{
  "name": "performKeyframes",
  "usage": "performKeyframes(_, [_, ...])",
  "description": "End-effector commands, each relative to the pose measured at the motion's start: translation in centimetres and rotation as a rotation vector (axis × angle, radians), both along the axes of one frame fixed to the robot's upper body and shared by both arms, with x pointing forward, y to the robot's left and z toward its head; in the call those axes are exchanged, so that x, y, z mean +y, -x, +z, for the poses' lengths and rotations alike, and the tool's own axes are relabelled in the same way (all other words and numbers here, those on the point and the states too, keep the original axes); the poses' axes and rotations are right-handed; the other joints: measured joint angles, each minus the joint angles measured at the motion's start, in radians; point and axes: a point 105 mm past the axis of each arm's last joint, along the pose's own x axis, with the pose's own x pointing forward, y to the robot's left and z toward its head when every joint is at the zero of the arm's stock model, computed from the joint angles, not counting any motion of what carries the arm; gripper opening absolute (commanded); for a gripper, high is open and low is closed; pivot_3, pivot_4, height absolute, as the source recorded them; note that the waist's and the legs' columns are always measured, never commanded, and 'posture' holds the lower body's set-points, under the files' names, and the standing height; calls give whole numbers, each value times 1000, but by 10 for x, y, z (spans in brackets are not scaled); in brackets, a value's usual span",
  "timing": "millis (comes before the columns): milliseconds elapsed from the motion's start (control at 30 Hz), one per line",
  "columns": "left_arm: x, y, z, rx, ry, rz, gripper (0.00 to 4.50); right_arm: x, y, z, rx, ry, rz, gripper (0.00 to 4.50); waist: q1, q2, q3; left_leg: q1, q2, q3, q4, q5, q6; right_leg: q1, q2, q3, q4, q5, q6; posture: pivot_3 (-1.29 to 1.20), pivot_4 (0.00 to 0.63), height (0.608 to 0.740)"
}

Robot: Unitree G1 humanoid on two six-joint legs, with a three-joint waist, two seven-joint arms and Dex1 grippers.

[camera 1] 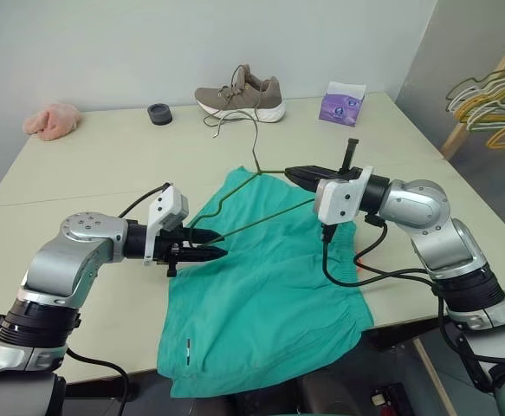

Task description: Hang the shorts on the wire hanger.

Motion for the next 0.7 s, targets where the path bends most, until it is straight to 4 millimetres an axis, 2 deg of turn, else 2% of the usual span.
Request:
performKeyframes(33, [-5,2,9,-52,-2,-30,557,1,7,23,-54,-71,25,0,0,0,0,0,0,0,0,0,0,0,0,0,0,0,0,-173,95,740])
performKeyframes(100, [-6,2,8,-54,-2,-35,21,2,8,24,-50,-75,30,0,0,0,0,0,0,0,0,0,0,0,0,0,0,0,0,-174,96,740])
performKeyframes(467, [-4,1,6,-61,-11,-8,21,0,16,17,-50,-47,63,0,0,0,0,0,0,0,0,-1,1,0,0,0,1,0,0,-172,99,740])
performKeyframes(500, [-4,-1,5,-68,-16,4,0,-1,18,14,-39,-35,66,508,0,0,0,0,0,0,0,-1,1,0,0,0,1,0,0,-172,99,740])
performKeyframes(533, [-3,-3,5,-74,-22,14,0,-3,19,12,-31,-28,69,697,0,0,0,0,0,0,1,-1,1,0,0,0,1,0,0,-172,99,740])
performKeyframes(700, [1,-8,2,-115,-61,45,0,-20,21,8,57,-36,32,2362,2,0,0,0,0,-1,1,-1,1,1,0,0,1,0,0,-174,100,740])
